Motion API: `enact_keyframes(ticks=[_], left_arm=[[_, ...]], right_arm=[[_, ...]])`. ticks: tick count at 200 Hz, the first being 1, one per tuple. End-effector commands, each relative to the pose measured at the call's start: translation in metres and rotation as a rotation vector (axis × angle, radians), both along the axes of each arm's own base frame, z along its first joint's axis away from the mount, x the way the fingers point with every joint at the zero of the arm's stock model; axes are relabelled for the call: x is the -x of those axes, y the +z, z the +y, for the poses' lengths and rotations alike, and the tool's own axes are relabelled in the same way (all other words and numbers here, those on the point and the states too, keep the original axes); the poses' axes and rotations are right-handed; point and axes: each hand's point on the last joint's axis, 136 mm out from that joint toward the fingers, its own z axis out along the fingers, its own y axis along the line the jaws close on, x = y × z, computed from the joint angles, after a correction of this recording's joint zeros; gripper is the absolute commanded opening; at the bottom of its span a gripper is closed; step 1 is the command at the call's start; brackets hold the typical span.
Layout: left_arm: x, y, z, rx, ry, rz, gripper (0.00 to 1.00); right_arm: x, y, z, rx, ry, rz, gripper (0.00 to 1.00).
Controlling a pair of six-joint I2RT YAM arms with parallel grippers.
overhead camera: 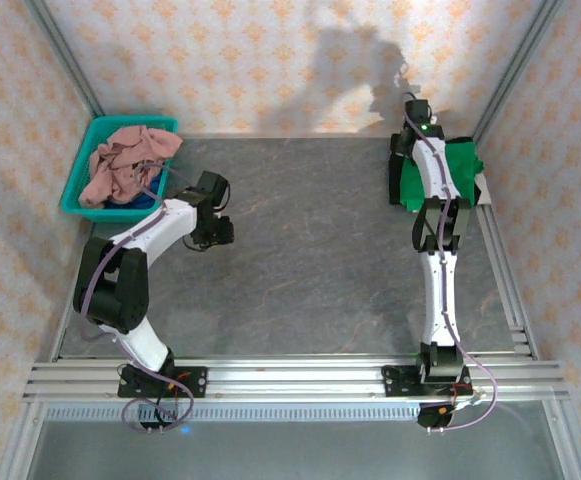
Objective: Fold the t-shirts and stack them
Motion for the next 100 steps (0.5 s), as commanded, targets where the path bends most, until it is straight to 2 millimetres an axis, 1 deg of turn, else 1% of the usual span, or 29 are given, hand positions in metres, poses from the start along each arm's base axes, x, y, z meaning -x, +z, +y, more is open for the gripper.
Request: enact_keyframes(ticks=[1, 6, 42, 66, 82, 100], left_arm=[[0.004, 0.008, 0.010, -0.029, 0.008, -0.012, 0.32], [0.005, 0.007, 0.010, -0.032, 0.009, -0.007, 0.32], [0.004, 0.009, 0.010, -0.028, 0.009, -0.017, 0.31], [0.004, 0.009, 0.010, -0.028, 0.010, -0.016, 0.31], [0.004, 0.007, 0.009, -0.026, 0.012, -0.014, 0.31], [0.003, 0.005, 0.009, -0.022, 0.012, -0.013, 0.31]], right_arm=[[-0.004, 0.031, 0.007, -0.013, 0.025, -0.057, 0.01], [-0.004, 0.038, 0.007, -0.014, 0.025, -0.071, 0.00], [-0.005, 0.084, 0.011, -0.039, 0.032, -0.160, 0.00], [-0.001, 0.107, 0.016, -0.062, 0.044, -0.195, 0.00], [0.001, 0.112, 0.022, -0.086, 0.067, -0.201, 0.00], [0.002, 0.103, 0.030, -0.111, 0.103, -0.178, 0.00]])
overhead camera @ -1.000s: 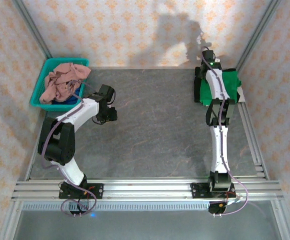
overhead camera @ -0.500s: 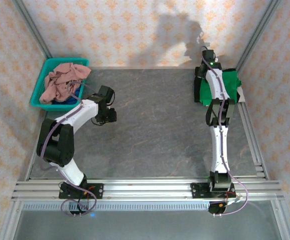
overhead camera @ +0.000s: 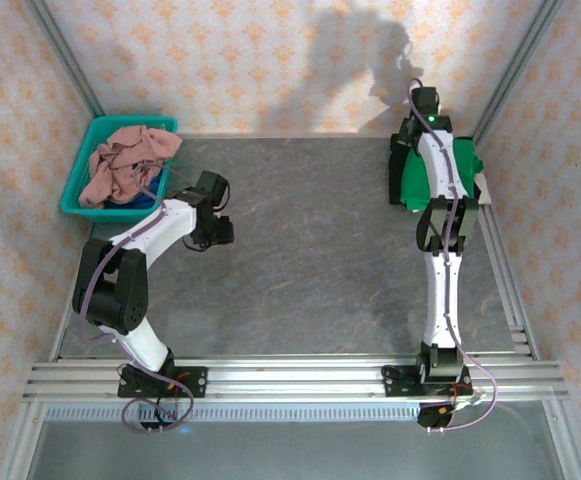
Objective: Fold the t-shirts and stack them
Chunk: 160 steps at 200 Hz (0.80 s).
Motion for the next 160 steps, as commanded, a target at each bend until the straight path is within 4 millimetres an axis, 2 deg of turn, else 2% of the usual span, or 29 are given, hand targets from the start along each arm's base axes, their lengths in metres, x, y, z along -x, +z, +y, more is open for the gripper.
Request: enact_keyframes(ticks=[1, 16, 51, 67, 78, 94, 104, 118, 136, 146, 160], left_arm=[[0.003, 0.004, 0.009, -0.021, 0.012, -0.010, 0.31], [0.003, 0.002, 0.009, -0.023, 0.008, -0.004, 0.31], [0.002, 0.000, 0.010, -0.027, 0.008, 0.001, 0.31], [0.003, -0.002, 0.010, -0.023, 0.010, 0.008, 0.31], [0.003, -0.003, 0.009, -0.022, 0.009, 0.008, 0.31], [0.003, -0.004, 0.009, -0.022, 0.006, 0.012, 0.31], [0.004, -0.004, 0.009, -0.023, 0.004, 0.015, 0.31], [0.002, -0.003, 0.009, -0.022, 0.005, 0.015, 0.31], [0.000, -0.001, 0.007, -0.013, 0.003, 0.010, 0.31], [0.000, 0.000, 0.007, -0.009, 0.003, 0.006, 0.32], [0.000, 0.001, 0.007, -0.009, 0.002, 0.007, 0.32]], right_arm=[[0.000, 0.040, 0.016, -0.047, 0.056, -0.081, 0.00], [0.001, 0.024, 0.020, -0.058, 0.073, -0.054, 0.00], [0.001, -0.019, 0.044, -0.113, 0.195, 0.014, 0.00], [0.005, -0.039, 0.034, -0.065, 0.141, 0.072, 0.00], [0.008, -0.050, 0.019, -0.011, 0.077, 0.103, 0.00], [0.010, -0.057, 0.014, 0.010, 0.057, 0.123, 0.12], [0.011, -0.053, 0.015, 0.002, 0.059, 0.121, 0.24], [0.011, -0.035, 0.019, -0.016, 0.066, 0.099, 0.39], [0.016, -0.002, 0.016, -0.020, 0.035, 0.060, 0.42], [0.022, 0.017, 0.011, -0.009, 0.004, 0.040, 0.48], [0.035, 0.037, 0.000, 0.023, -0.058, 0.026, 0.50]])
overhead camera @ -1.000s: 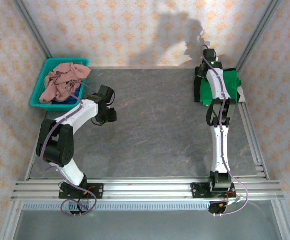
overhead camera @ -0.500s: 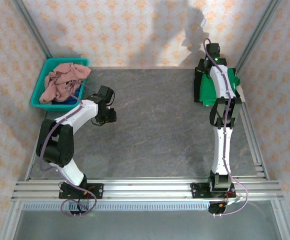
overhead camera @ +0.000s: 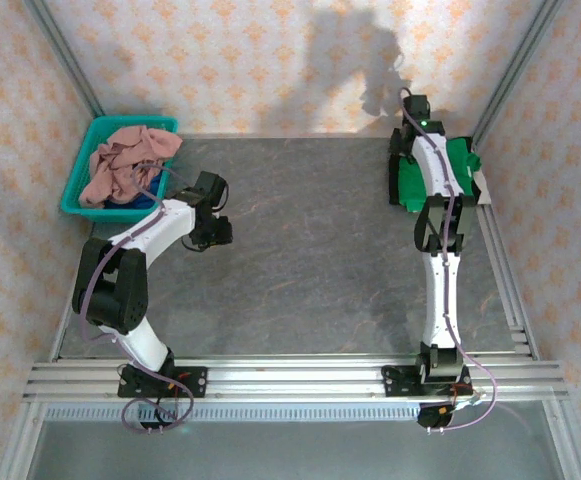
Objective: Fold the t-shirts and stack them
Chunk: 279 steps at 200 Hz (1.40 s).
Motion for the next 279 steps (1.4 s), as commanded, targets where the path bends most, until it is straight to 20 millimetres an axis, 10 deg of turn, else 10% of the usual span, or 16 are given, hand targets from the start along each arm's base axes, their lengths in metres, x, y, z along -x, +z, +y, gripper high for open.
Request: enact_keyframes(ticks=[1, 30, 105, 158, 197, 232, 279], left_arm=[[-0.001, 0.003, 0.004, -0.009, -0.006, 0.001, 0.32], [0.000, 0.005, 0.004, -0.013, -0.011, 0.004, 0.32], [-0.007, 0.023, 0.000, 0.010, -0.010, -0.048, 0.42], [-0.003, 0.033, 0.002, 0.019, -0.002, -0.098, 0.56], [-0.007, 0.052, 0.009, 0.019, 0.005, -0.191, 1.00], [-0.018, 0.075, 0.036, 0.015, 0.097, -0.345, 1.00], [-0.001, 0.110, 0.111, -0.325, 0.255, -0.669, 1.00]], right_arm=[[0.024, 0.072, -0.020, 0.062, -0.115, -0.071, 0.50], [0.058, 0.069, -0.053, 0.082, -0.259, -0.066, 0.53], [0.098, -0.049, -0.106, -0.194, -0.444, 0.078, 0.49], [0.095, -0.009, -0.113, -0.169, -0.465, 0.028, 0.60], [0.126, 0.039, -0.108, -0.142, -0.453, -0.075, 0.82], [0.176, 0.062, -0.077, -0.089, -0.382, -0.196, 1.00], [0.243, 0.063, -0.012, -0.008, -0.187, -0.427, 0.99]])
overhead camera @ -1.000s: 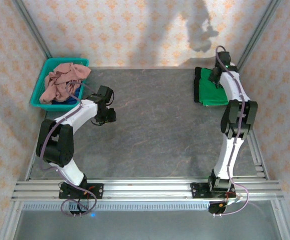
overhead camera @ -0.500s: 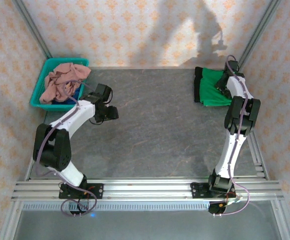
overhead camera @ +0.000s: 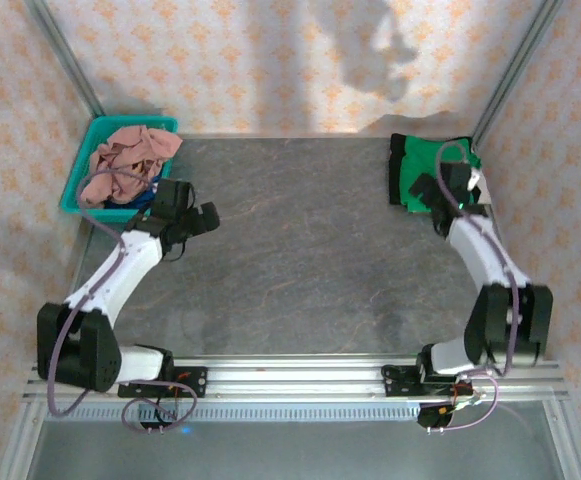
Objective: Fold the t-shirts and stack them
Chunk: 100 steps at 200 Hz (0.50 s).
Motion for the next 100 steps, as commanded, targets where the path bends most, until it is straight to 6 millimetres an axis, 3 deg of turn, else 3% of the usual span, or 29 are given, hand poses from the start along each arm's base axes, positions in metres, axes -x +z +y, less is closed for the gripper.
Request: enact_keyframes(ticks=[1, 18, 32, 69, 100], left_arm=[[0.003, 0.032, 0.045, -0.222, 0.139, -0.214, 1.00], [0.018, 0.029, 0.063, -0.350, 0.163, -0.262, 1.00], [0.023, 0.019, 0.068, -0.432, 0.137, -0.307, 1.00], [0.026, -0.033, 0.075, -0.442, 0.082, -0.282, 1.00], [0.007, -0.030, 0.065, -0.343, 0.057, -0.389, 1.00]], right_arm=[[0.013, 0.006, 0.009, 0.125, 0.023, -0.149, 0.99], [0.028, -0.010, 0.018, 0.183, 0.088, -0.146, 0.99], [0.036, -0.027, 0.013, 0.229, 0.087, -0.114, 0.99], [0.041, -0.067, 0.001, 0.283, 0.028, -0.098, 0.99], [0.030, -0.058, -0.001, 0.320, 0.019, -0.189, 0.99]])
